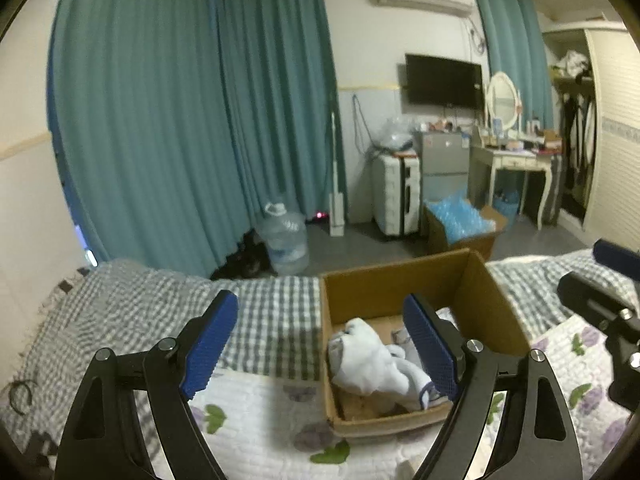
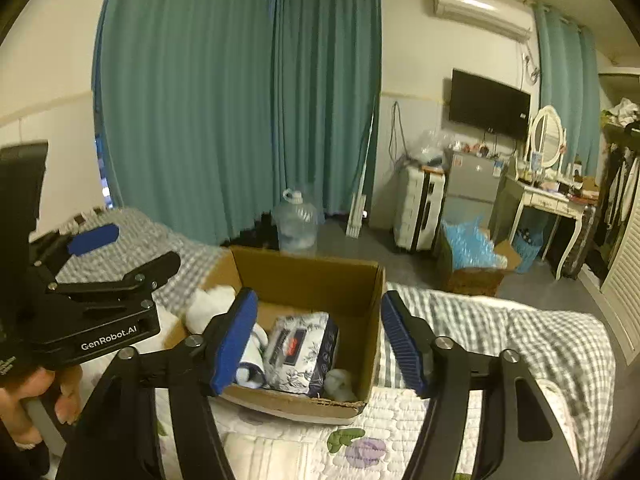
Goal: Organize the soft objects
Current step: 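Move both open tools back toward the tissue packet and face mask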
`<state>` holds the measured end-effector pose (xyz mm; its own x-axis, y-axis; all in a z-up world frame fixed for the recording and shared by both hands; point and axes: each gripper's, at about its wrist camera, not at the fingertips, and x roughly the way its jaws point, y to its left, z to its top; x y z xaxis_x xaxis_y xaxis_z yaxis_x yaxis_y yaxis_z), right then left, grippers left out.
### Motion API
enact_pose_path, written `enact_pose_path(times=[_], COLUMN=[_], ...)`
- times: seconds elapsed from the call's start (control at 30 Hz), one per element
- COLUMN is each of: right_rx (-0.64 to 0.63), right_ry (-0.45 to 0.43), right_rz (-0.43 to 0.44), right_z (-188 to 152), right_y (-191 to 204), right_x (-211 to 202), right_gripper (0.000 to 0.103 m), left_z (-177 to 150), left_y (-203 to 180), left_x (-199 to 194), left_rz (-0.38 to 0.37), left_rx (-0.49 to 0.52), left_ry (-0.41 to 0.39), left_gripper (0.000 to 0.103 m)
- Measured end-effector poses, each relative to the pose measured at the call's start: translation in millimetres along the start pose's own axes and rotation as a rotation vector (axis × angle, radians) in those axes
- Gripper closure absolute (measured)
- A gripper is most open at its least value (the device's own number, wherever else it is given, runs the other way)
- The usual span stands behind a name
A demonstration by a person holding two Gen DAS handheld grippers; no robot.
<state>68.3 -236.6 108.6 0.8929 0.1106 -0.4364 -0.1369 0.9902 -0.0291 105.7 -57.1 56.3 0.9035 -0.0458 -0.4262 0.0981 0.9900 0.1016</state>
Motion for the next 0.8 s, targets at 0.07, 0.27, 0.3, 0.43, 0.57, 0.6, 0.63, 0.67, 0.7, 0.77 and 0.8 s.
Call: enact_pose_path(times=[0.07,0.27,0.3,0.43,0.57,0.6,0.63,0.67,0.7,0.77,0.8], right_rx=[0.006,0.043,0.047,0.053,0.047,0.042,0.036,0.032,0.029,0.024,0.021], right_ry=[-0.033,-0.084,-0.088,-0.099,-0.115,-0.121,-0.125,-0.130,-0.133,-0.136,-0.134], right_rz=[-0.003,0.014,0.013,0.009,-0.010,-0.013,-0.014,-0.017,-0.019,-0.019,-0.016], right_z=[6.4,16.8,17.0,14.7,7.5,5.2,2.4,-0.3,-3.2,-7.8,-10.0], right_y=[3.7,8.0,8.5,11.2,14.2,15.3,16.4,17.3,18.7,19.6,20.2], right_x=[-21.6,-80.2,-89.3,-119.4,-148.4,-155.2,-162.8,-169.6,-175.4,-187.0,-193.1], right_gripper=[0.026,0.011,0.009,0.005,0.000,0.000,0.000,0.000,0.000,0.000,0.000], left_z=[5.7,16.1,14.9,9.2,-3.1,-4.8,-8.1,-9.9,-12.6,-17.3,-20.6], left_y=[5.5,20.7,20.1,21.1,16.6,16.5,15.8,13.8,13.0,11.1,10.2], left_x=[-17.3,-66.9,-75.4,-107.8,-133.6,-137.5,-142.7,-146.8,-150.6,-155.7,-159.0], left_rz=[0.006,0.014,0.010,0.003,-0.009,-0.012,-0.019,-0.021,-0.025,-0.033,-0.037], left_rx=[-0.001,-0.017,-0.020,-0.030,-0.024,-0.023,-0.021,-0.021,-0.022,-0.026,-0.027], left_ry=[-0.022,-0.075,-0.081,-0.118,-0.133,-0.134,-0.133,-0.134,-0.135,-0.135,-0.134], left_gripper=[0.017,0.015,0.012,0.004,0.004,0.004,0.004,0.004,0.004,0.004,0.004])
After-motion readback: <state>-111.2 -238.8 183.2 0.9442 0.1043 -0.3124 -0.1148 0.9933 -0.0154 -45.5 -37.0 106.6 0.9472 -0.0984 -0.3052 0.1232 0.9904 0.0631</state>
